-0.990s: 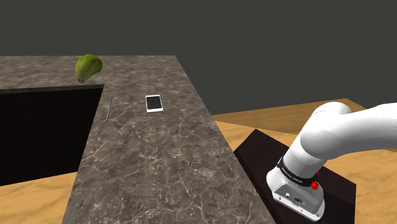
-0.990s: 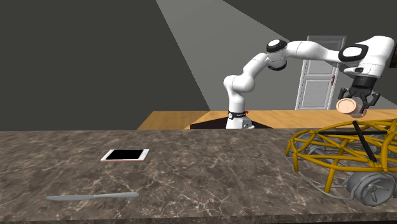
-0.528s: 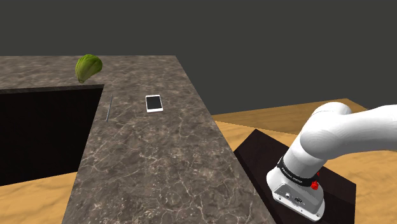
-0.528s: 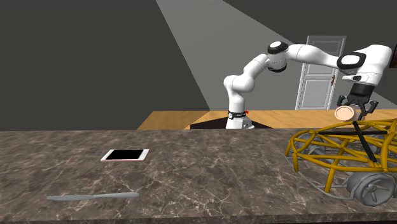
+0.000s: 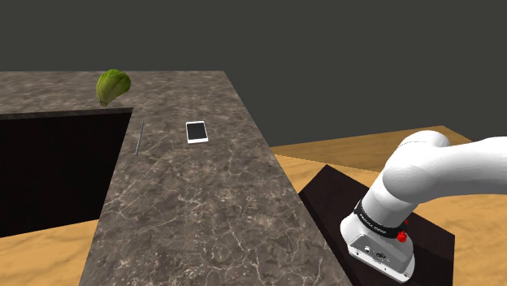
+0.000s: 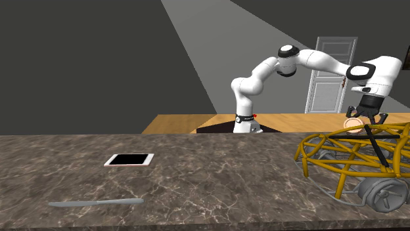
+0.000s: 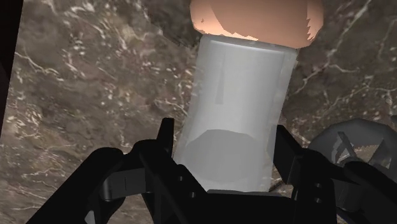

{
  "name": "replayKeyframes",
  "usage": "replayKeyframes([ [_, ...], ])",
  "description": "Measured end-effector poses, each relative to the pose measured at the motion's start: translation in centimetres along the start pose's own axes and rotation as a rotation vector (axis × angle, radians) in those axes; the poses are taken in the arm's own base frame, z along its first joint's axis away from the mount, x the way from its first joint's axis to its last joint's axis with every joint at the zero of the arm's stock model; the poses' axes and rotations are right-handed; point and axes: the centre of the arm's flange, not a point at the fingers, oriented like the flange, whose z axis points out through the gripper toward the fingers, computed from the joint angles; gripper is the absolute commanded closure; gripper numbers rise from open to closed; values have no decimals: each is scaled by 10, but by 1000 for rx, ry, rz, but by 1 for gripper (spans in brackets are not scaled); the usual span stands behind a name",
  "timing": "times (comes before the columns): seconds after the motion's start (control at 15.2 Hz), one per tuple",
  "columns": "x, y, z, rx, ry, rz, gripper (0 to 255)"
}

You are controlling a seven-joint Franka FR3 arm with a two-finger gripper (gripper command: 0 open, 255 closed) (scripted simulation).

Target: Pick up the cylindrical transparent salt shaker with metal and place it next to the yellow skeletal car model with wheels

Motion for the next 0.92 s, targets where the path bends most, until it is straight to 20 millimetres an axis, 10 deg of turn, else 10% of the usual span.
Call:
replayKeyframes([
  [0.79,-7,-2,37,1,0,1,255],
  [0.86,-7,-2,37,1,0,1,0],
  [0.92,-7,-2,37,1,0,1,0],
])
